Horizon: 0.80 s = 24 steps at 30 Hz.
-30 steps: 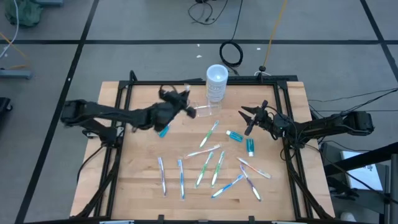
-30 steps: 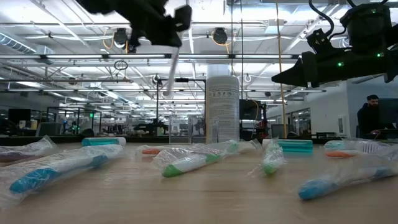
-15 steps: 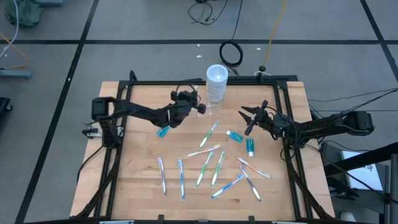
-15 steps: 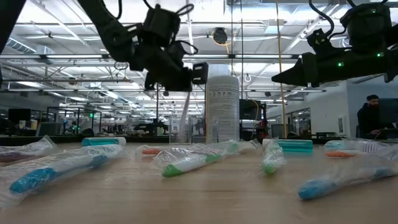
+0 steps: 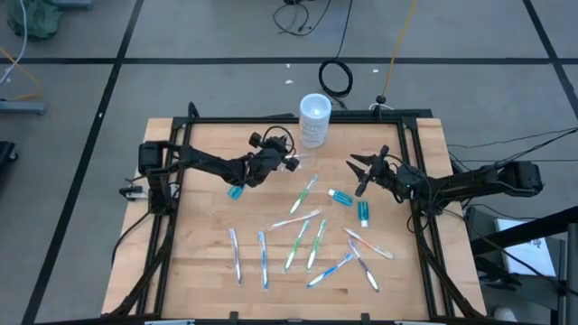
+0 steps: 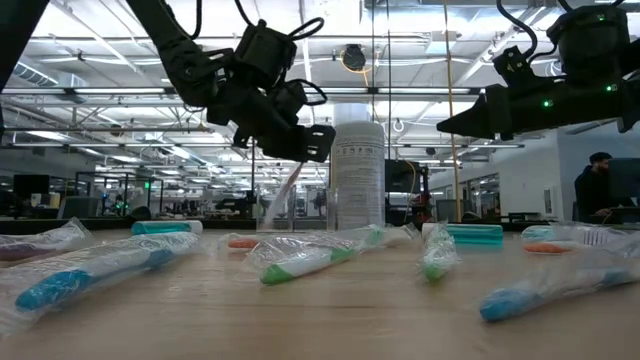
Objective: Pick & Place toothbrushing station
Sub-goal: Put the bottom left orange toothbrush into the transparent organizer, then put the top left blue mouthwash into the transparent organizer
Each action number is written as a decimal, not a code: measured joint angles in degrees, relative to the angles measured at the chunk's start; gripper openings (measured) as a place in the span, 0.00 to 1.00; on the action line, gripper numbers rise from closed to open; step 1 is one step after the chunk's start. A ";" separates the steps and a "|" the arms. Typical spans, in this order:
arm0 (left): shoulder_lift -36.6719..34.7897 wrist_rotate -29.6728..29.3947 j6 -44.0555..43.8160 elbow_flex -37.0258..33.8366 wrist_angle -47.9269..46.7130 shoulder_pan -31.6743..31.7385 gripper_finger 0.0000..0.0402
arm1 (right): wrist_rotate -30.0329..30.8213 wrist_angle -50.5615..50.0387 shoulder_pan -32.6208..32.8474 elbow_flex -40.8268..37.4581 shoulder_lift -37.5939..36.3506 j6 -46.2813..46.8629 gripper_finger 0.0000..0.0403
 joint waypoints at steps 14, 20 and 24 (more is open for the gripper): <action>-2.16 -1.77 4.27 0.02 -0.50 -0.01 0.39 | 0.00 0.00 0.00 0.00 0.00 0.00 0.28; -12.97 -3.25 4.41 0.05 -17.05 -3.24 0.44 | 0.00 -0.04 -0.01 0.00 0.02 0.00 0.28; -21.74 10.21 -4.52 0.08 -39.04 -4.20 0.44 | 0.00 -0.07 0.00 0.00 0.02 0.00 0.28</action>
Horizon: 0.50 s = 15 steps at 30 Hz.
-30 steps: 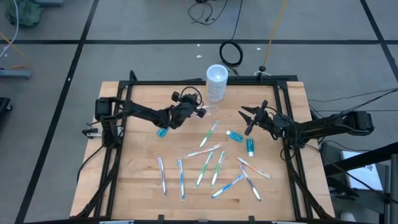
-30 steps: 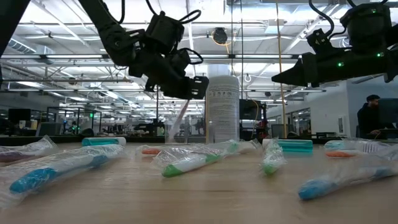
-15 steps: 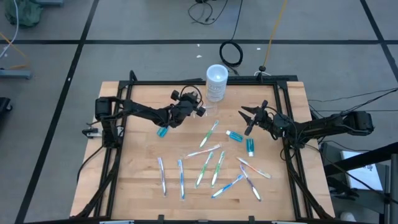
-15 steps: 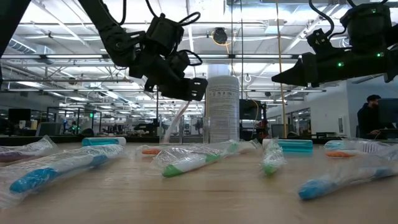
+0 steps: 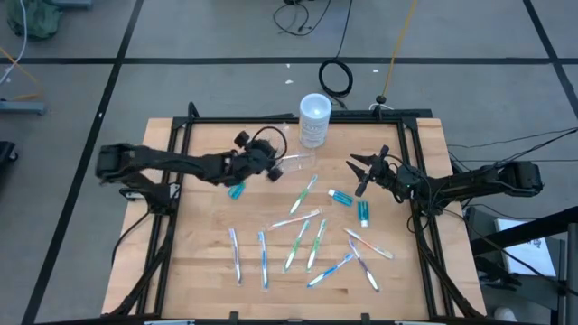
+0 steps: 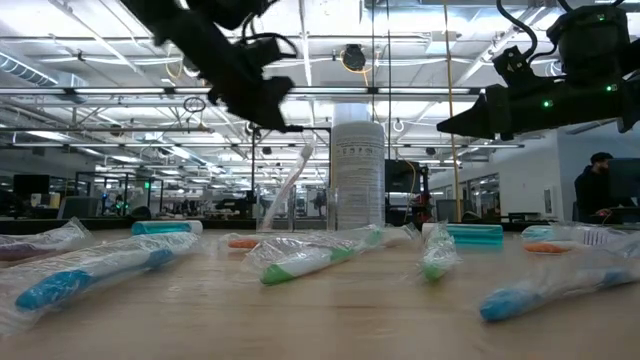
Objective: Pick & Place toothbrushing station
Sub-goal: Put the top left blue mouthwash into the transparent organizer
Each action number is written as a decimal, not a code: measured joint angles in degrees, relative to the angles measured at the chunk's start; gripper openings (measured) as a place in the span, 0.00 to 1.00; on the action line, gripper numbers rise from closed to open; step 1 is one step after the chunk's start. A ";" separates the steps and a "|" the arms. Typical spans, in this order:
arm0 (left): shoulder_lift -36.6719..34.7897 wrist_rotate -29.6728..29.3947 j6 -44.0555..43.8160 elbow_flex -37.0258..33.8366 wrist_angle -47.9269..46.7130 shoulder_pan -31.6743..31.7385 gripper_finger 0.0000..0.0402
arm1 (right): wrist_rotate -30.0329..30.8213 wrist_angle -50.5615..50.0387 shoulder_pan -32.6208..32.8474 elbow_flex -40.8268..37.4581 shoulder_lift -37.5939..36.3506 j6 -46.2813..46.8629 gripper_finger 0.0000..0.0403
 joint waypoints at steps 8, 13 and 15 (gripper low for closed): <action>-5.10 12.86 -16.01 0.00 -32.55 1.88 0.44 | 0.00 0.01 0.00 0.00 0.00 0.02 0.28; -1.38 19.60 -18.85 -0.07 -36.64 4.23 0.44 | 0.00 0.00 -0.02 0.00 0.00 0.17 0.28; 0.40 20.50 -18.13 -0.04 -35.86 4.79 0.44 | -0.02 0.00 0.00 0.00 0.00 0.17 0.28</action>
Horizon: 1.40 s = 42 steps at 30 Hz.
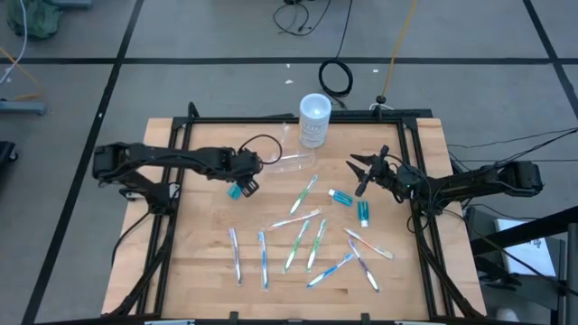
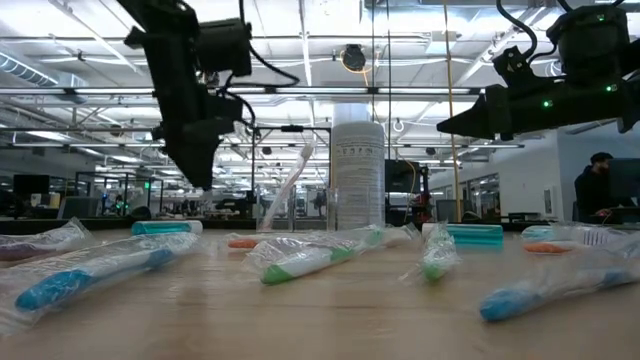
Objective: Pick & Place toothbrushing station
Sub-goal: Put the top left blue mouthwash into the transparent organizer
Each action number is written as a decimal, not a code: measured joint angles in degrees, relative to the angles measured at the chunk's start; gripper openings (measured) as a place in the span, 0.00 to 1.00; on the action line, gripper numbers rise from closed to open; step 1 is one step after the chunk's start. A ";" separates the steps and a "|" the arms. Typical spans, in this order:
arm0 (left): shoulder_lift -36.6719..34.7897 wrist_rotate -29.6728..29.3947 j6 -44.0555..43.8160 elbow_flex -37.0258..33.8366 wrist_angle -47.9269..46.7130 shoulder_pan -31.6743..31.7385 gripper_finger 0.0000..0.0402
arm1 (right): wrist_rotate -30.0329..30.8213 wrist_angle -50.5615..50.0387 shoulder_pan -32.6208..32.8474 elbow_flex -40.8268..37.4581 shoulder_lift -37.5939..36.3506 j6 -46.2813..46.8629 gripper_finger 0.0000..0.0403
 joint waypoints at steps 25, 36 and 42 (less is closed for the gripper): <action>13.38 6.17 2.30 0.24 2.46 4.06 0.30 | 0.02 -0.02 0.00 0.02 0.00 -0.17 0.28; 10.01 5.96 -0.49 -0.15 4.61 3.46 0.22 | 0.02 -0.02 -0.02 0.02 0.00 -0.17 0.28; 1.85 5.51 -0.09 -0.15 9.85 0.92 0.22 | 0.02 0.62 0.00 0.02 0.00 -0.17 0.28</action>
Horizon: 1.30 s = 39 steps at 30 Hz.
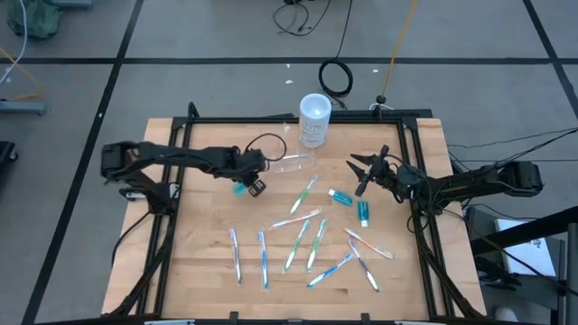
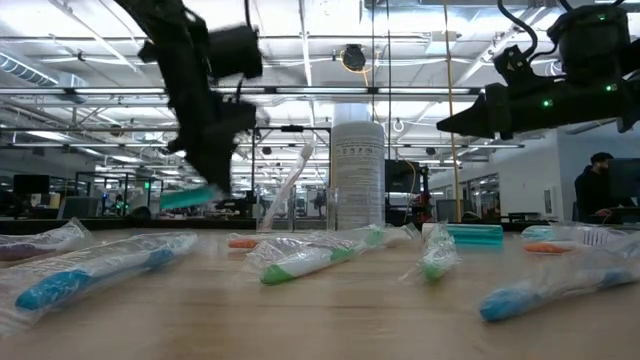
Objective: Pick & Place toothbrushing station
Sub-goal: Put the top left blue mouthwash into the transparent organizer
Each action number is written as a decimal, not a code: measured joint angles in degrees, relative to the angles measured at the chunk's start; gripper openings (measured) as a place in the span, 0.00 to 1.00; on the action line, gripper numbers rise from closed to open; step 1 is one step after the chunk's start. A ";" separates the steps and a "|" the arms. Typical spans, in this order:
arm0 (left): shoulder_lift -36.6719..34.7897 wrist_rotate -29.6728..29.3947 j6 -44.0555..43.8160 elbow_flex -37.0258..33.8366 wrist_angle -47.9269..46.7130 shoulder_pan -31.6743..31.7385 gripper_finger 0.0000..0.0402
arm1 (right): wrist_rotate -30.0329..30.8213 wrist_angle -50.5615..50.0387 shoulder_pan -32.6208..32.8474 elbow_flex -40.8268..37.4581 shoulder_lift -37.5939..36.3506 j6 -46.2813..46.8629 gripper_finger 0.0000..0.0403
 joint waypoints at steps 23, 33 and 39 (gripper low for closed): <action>13.24 -33.06 29.29 0.17 75.28 -8.80 0.25 | -0.02 1.13 -1.70 0.00 -0.02 0.17 0.28; 26.47 -34.74 27.67 0.17 92.72 -5.95 0.25 | -0.02 1.11 -2.44 0.00 -0.02 1.53 0.28; 30.09 -34.79 26.42 0.17 92.53 -4.63 0.25 | -0.07 1.10 -2.51 0.00 -0.01 1.59 0.28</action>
